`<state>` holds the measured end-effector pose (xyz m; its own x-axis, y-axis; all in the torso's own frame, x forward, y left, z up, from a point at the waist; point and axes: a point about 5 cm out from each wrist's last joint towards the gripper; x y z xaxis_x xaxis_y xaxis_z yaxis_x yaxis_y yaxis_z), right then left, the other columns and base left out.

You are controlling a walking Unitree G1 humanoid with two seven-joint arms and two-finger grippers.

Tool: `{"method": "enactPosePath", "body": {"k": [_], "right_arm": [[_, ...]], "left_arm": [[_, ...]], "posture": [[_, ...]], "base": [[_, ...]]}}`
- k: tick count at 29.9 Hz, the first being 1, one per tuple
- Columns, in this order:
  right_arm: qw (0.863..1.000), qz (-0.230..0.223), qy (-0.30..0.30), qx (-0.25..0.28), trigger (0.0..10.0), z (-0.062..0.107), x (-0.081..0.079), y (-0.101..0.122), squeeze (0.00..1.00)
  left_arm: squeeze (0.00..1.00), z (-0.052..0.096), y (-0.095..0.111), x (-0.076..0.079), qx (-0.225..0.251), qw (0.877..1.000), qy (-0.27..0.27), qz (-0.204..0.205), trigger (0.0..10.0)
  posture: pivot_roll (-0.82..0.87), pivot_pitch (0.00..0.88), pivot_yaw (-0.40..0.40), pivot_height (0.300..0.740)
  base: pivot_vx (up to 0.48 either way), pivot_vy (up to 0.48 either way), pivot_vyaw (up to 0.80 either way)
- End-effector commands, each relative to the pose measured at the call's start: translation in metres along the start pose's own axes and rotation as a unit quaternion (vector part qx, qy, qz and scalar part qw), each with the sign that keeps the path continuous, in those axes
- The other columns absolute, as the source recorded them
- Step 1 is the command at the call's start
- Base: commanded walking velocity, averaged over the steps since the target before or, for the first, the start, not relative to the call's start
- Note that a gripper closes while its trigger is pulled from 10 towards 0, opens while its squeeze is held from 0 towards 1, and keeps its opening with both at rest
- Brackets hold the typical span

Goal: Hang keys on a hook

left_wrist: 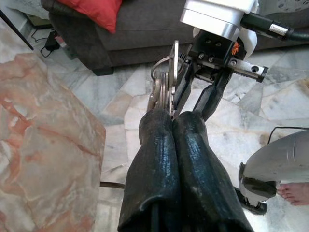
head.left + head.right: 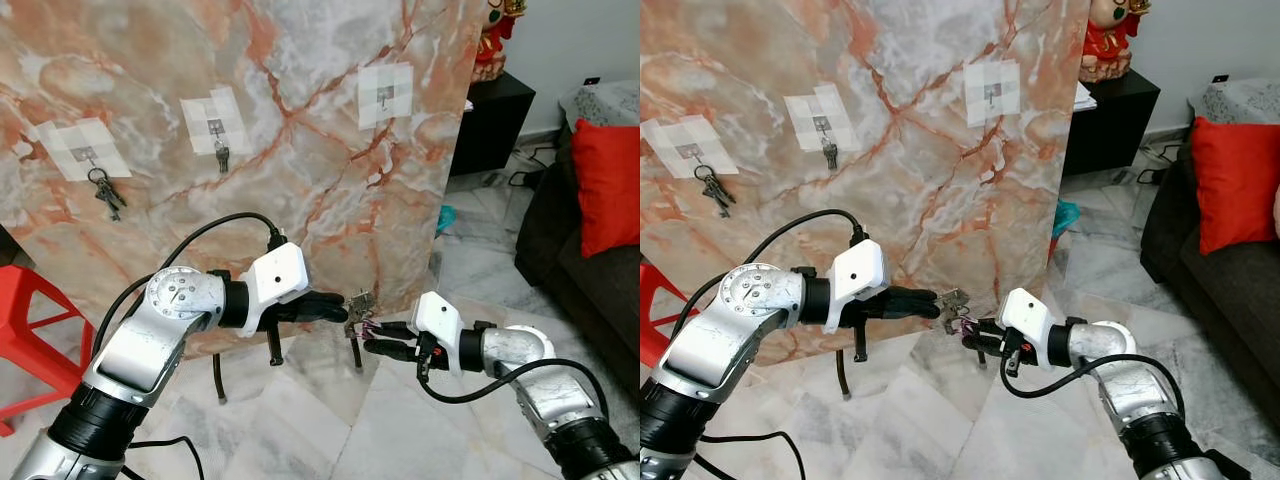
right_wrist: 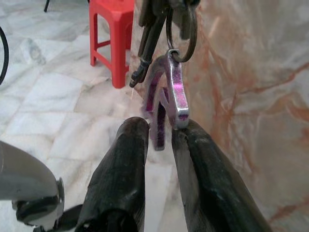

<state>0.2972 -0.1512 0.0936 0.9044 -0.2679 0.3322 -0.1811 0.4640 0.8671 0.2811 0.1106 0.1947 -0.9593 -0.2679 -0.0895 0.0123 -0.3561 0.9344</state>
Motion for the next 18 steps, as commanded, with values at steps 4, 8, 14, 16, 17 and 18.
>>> {"method": "enactPosePath", "body": {"k": [4,8,14,16,17,18], "right_arm": [[0.999,0.015,-0.038,-0.006,10.0,-0.001,0.012,0.002,0.0],[0.999,0.014,-0.049,-0.012,10.0,0.002,0.016,0.0,0.0],[0.998,0.012,-0.055,-0.018,10.0,0.006,0.017,-0.003,0.0],[0.998,0.012,-0.056,-0.017,10.0,0.007,0.017,-0.004,0.0],[0.998,0.01,-0.06,-0.016,10.0,0.007,0.018,-0.004,0.0],[0.998,0.009,-0.063,-0.017,10.0,0.008,0.019,-0.005,0.0]], "left_arm": [[0.0,0.001,0.006,0.003,0.002,1.0,-0.007,-0.014,10.0],[0.0,0.001,0.005,0.003,0.0,1.0,-0.006,-0.013,10.0],[0.0,0.0,0.004,0.003,0.0,1.0,-0.005,-0.011,10.0],[0.0,0.0,0.004,0.002,-0.001,1.0,-0.004,-0.011,10.0],[0.0,0.0,0.004,0.002,-0.001,1.0,-0.003,-0.011,10.0],[0.0,0.0,0.004,0.002,-0.002,1.0,-0.003,-0.011,10.0]], "posture": [[0.1,0.036,0.047,0.74],[0.1,0.041,0.045,0.74],[0.1,0.046,0.043,0.74],[0.1,0.047,0.043,0.74],[0.1,0.047,0.043,0.74],[0.1,0.047,0.043,0.74]], "base": [[0.0,0.0,0.0],[0.0,0.0,0.0],[0.0,0.0,0.0],[0.0,0.0,0.0],[0.0,0.0,0.0],[0.0,0.0,0.0]]}}
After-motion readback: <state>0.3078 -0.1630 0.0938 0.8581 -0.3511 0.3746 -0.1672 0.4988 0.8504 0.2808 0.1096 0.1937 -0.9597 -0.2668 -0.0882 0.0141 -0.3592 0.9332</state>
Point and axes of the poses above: a point about 5 cm out from each wrist's last joint towards the gripper, its own z axis pointing back from the gripper into the wrist, its own y axis along the axis of the wrist's last joint, x = y × z, and after that the axes turned 14 degrees about z, right-handed
